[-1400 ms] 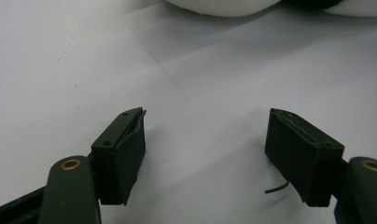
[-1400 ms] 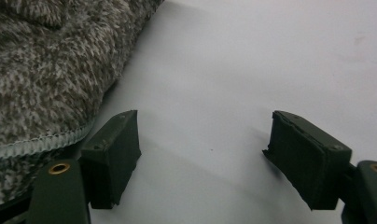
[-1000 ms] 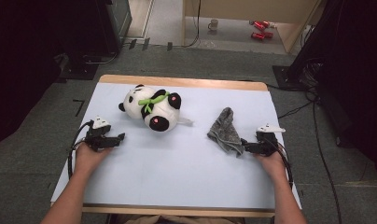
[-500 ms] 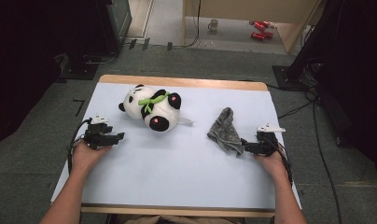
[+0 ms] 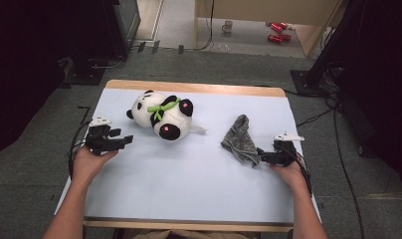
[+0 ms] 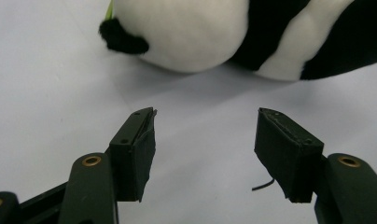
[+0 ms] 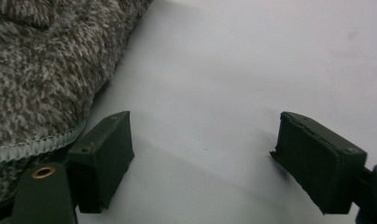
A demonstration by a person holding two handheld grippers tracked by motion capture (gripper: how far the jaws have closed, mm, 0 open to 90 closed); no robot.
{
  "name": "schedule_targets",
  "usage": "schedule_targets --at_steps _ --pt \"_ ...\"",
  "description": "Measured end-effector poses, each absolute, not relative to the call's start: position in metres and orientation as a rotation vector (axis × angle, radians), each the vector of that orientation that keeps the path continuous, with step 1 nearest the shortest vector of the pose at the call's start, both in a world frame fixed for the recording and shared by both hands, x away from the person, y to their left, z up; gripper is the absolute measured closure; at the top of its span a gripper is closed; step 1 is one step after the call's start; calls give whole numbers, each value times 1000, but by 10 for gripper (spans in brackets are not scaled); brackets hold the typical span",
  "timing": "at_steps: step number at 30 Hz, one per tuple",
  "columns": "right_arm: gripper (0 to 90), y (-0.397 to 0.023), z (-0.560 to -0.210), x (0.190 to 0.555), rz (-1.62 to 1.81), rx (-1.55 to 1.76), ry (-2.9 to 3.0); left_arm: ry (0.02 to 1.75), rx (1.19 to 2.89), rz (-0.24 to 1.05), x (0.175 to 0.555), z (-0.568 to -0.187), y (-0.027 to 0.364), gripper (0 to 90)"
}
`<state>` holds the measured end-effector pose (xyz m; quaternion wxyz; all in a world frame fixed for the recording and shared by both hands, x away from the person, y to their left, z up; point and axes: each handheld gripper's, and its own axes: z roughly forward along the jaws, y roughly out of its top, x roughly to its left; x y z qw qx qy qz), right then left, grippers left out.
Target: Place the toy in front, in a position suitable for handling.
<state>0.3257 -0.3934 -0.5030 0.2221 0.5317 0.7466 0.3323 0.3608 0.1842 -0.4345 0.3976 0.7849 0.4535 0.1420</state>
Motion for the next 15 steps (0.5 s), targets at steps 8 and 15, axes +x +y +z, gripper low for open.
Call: schedule_targets --at_steps 8,15 --pt "181 -394 -503 326 919 1471 2063 1087 1981 357 368 -418 173 354" --pt "181 -394 -503 326 920 1471 2064 1056 1994 360 374 -410 168 353"
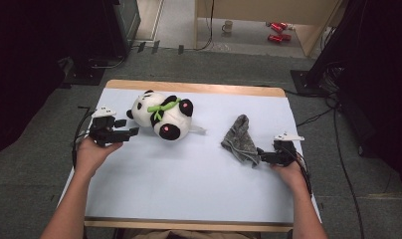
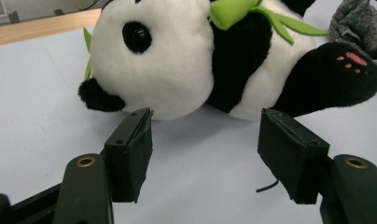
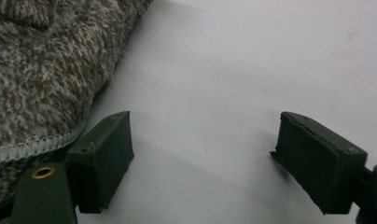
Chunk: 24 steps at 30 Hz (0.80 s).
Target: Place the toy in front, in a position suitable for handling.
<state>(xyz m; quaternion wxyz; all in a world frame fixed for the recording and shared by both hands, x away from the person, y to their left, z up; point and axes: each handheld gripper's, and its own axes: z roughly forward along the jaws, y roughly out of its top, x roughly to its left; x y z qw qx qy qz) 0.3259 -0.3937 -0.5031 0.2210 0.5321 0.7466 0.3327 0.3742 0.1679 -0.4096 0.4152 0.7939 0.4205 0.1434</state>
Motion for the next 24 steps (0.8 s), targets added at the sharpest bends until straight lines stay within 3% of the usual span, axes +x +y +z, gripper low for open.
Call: schedule_targets --at_steps 4,24 --pt "181 -394 -503 326 919 1471 2064 1049 1963 301 378 -406 167 349" --pt "179 -394 -503 326 918 1472 2064 978 2033 288 400 -399 146 385"
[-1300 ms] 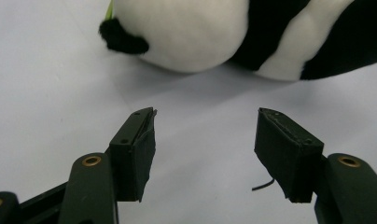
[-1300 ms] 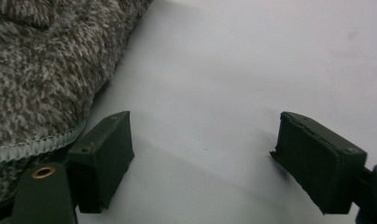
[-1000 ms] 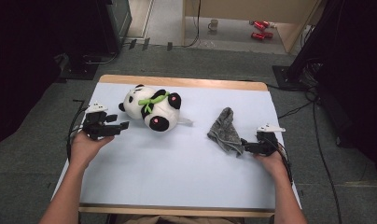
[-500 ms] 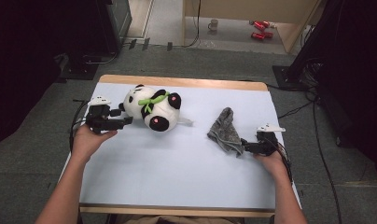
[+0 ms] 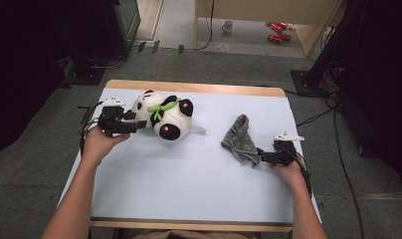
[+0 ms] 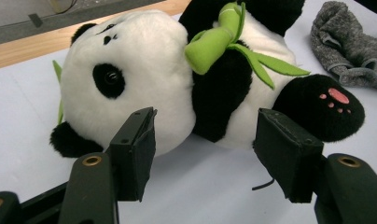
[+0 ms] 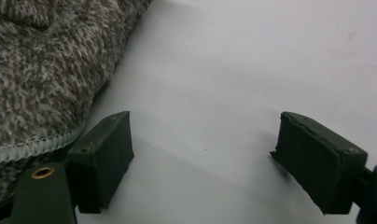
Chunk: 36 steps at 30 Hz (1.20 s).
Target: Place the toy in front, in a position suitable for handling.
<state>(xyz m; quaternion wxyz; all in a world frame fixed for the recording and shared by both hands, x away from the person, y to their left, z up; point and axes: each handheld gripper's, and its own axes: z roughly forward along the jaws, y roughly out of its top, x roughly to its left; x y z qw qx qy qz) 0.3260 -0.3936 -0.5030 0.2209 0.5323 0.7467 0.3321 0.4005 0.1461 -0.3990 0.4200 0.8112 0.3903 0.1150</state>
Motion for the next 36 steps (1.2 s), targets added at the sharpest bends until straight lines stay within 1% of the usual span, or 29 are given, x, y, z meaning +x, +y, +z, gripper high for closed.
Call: schedule_targets --at_steps 17,22,28,30,31,36 --pt "180 -393 -503 326 918 1469 2062 918 2060 310 417 -408 125 377" --pt "180 -393 -503 326 918 1467 2061 907 2044 311 421 -411 119 384" --pt "180 -393 -503 326 918 1466 2061 905 2026 305 426 -415 119 412" --pt "180 -393 -503 326 917 1467 2061 906 2020 303 426 -415 119 452" --pt "180 -393 -503 326 917 1467 2061 894 2026 291 426 -416 117 467" --pt "180 -393 -503 326 917 1467 2061 864 2078 282 427 -424 107 478"
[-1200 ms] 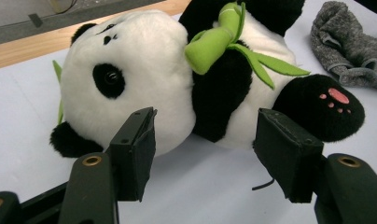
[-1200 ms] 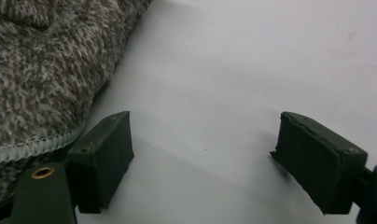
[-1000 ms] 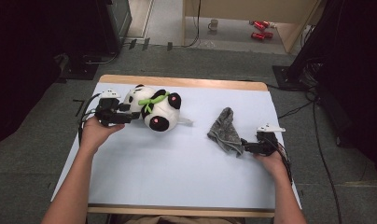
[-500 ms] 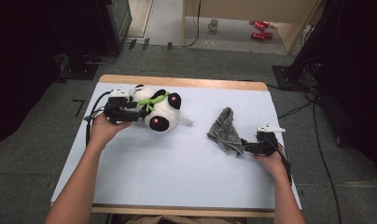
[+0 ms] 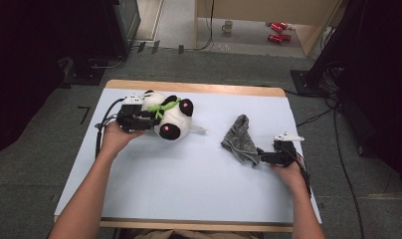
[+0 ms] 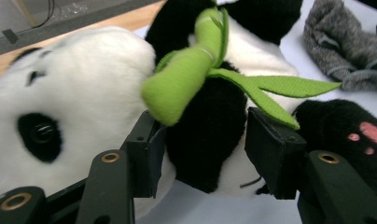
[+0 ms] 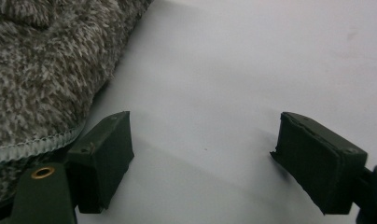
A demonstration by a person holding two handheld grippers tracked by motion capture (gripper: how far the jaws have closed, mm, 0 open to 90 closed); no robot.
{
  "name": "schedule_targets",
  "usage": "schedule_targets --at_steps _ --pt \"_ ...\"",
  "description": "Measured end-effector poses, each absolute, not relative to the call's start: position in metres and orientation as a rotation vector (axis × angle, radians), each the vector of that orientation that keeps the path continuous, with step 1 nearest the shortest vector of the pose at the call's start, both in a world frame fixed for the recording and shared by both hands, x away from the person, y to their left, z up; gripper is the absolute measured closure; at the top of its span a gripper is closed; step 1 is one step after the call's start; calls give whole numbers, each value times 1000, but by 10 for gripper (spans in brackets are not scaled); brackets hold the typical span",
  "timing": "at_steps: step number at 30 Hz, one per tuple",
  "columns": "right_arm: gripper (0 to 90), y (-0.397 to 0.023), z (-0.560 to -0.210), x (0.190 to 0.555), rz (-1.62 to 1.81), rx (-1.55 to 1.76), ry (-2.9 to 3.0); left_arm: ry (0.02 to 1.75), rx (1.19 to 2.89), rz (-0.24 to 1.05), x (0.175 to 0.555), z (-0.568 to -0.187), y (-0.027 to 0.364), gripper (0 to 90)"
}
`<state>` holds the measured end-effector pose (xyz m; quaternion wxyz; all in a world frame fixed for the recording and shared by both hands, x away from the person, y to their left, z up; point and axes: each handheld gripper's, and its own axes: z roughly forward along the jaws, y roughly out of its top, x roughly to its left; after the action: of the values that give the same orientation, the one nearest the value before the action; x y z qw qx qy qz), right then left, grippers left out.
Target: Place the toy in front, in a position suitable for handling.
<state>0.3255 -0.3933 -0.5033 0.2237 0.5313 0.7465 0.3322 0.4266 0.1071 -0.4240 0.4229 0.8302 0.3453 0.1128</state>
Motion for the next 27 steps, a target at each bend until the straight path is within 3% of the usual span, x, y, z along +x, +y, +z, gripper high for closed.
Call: schedule_targets --at_steps 4,15,27 --pt "180 -393 -503 326 917 1467 2060 867 2049 287 430 -427 107 517" --pt "180 -393 -503 326 916 1467 2061 899 2042 270 429 -427 106 741" --pt "183 -393 -503 326 915 1476 2059 1001 2012 230 411 -408 95 765"
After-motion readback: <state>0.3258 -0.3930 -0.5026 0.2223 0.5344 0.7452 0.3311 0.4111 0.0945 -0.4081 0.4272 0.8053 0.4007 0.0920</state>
